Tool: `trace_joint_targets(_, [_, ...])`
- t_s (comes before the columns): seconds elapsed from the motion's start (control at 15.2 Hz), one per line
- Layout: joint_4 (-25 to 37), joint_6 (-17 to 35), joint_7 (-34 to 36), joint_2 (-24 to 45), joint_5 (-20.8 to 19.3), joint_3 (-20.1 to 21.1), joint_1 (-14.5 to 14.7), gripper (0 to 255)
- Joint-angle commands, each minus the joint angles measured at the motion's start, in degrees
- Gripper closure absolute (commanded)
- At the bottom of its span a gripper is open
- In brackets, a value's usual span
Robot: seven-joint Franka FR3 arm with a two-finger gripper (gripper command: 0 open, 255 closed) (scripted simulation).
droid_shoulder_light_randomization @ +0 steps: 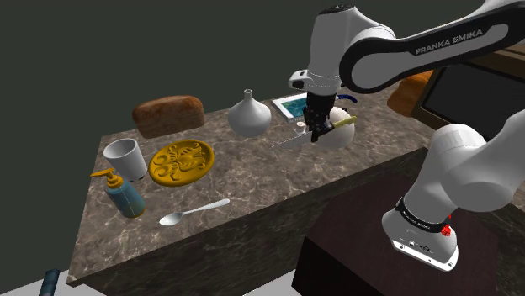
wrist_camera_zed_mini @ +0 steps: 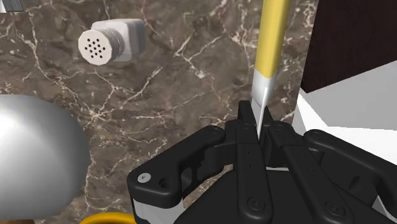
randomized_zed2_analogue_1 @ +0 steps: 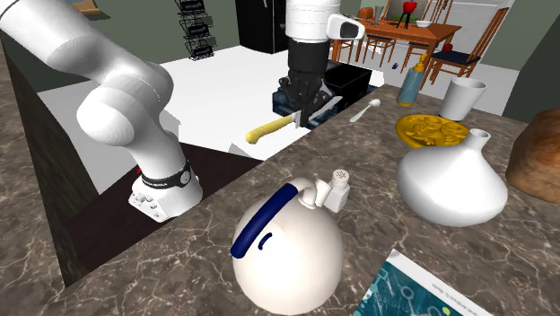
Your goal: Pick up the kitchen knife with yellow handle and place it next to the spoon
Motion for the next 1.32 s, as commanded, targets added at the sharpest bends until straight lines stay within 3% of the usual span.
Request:
trace_joint_targets(0.0, [2.89,1.30,1.87,4.24,1.01,1.43,1.08,255])
trace_joint_targets(0.53, [17.45,2.40,8.48,19.97,2.64,6.10,3.96,255])
trace_joint_targets(1.06, [35.82,-0.19,14.70,35.86,1.55,9.34,6.42,255])
trace_joint_targets(1.25, [34.24,2.02,14.78,36.49,1.46,9.31,6.46,255])
